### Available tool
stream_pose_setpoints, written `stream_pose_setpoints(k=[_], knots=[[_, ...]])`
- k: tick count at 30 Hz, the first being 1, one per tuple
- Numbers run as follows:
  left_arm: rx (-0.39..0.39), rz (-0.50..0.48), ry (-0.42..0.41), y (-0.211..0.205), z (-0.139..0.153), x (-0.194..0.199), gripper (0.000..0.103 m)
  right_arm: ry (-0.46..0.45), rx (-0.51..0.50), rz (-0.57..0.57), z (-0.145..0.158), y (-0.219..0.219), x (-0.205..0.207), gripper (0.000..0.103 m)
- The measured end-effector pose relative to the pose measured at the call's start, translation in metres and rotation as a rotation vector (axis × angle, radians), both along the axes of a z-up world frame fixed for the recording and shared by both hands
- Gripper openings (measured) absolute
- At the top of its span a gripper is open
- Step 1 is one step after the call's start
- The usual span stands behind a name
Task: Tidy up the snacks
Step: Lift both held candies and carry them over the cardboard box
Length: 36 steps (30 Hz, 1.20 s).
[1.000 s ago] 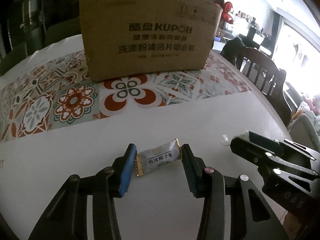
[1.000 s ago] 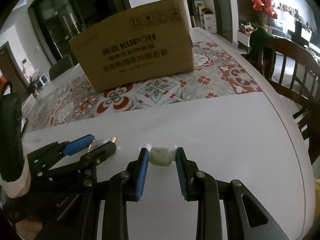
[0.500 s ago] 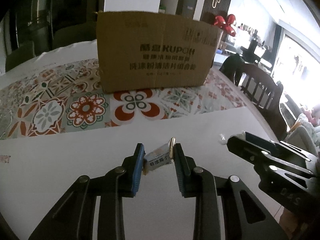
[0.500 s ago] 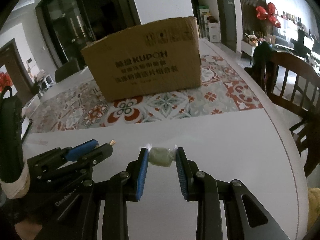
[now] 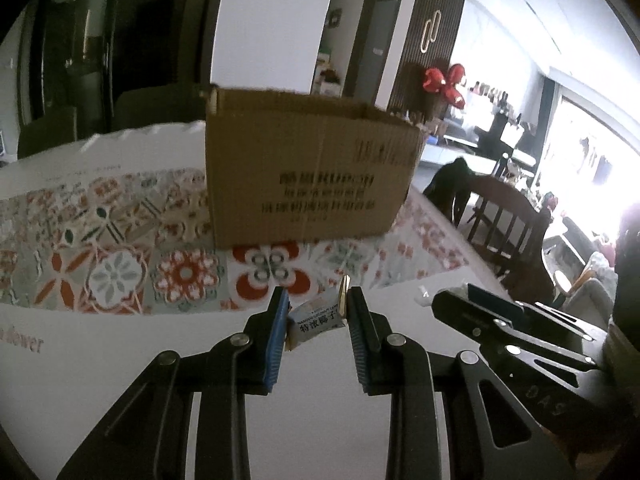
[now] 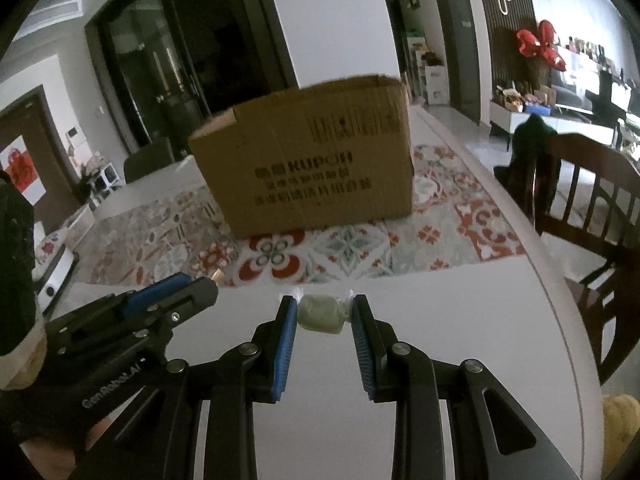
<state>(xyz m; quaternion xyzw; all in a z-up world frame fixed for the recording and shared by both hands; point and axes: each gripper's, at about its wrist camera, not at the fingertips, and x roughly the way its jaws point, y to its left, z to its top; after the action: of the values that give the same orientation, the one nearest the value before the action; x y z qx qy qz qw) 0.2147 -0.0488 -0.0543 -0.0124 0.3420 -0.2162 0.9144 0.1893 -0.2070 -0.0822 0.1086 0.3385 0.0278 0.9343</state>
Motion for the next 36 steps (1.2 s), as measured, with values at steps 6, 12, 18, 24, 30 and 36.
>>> stream_pose_setpoints(k=[6,12,18,24,30,36], knots=[[-0.014,0.006,-0.063,-0.001,0.023,0.007,0.029,-0.066,-0.004,0.0,0.022,-0.002,0.007,0.029],[-0.031,0.012,-0.105,-0.003,0.045,0.019,0.029,-0.128,-0.011,-0.003,0.045,-0.005,0.018,0.029],[-0.034,0.017,-0.159,-0.006,0.068,0.034,0.029,-0.181,-0.03,0.006,0.068,-0.008,0.033,0.029],[-0.02,0.015,-0.188,-0.012,0.085,0.054,0.029,-0.214,-0.037,0.014,0.083,-0.014,0.054,0.029],[0.0,0.028,-0.184,-0.017,0.094,0.086,0.029,-0.239,-0.065,0.016,0.098,-0.019,0.083,0.029],[0.031,0.038,-0.2,-0.022,0.101,0.11,0.029,-0.237,-0.105,0.021,0.109,-0.022,0.11,0.029]])
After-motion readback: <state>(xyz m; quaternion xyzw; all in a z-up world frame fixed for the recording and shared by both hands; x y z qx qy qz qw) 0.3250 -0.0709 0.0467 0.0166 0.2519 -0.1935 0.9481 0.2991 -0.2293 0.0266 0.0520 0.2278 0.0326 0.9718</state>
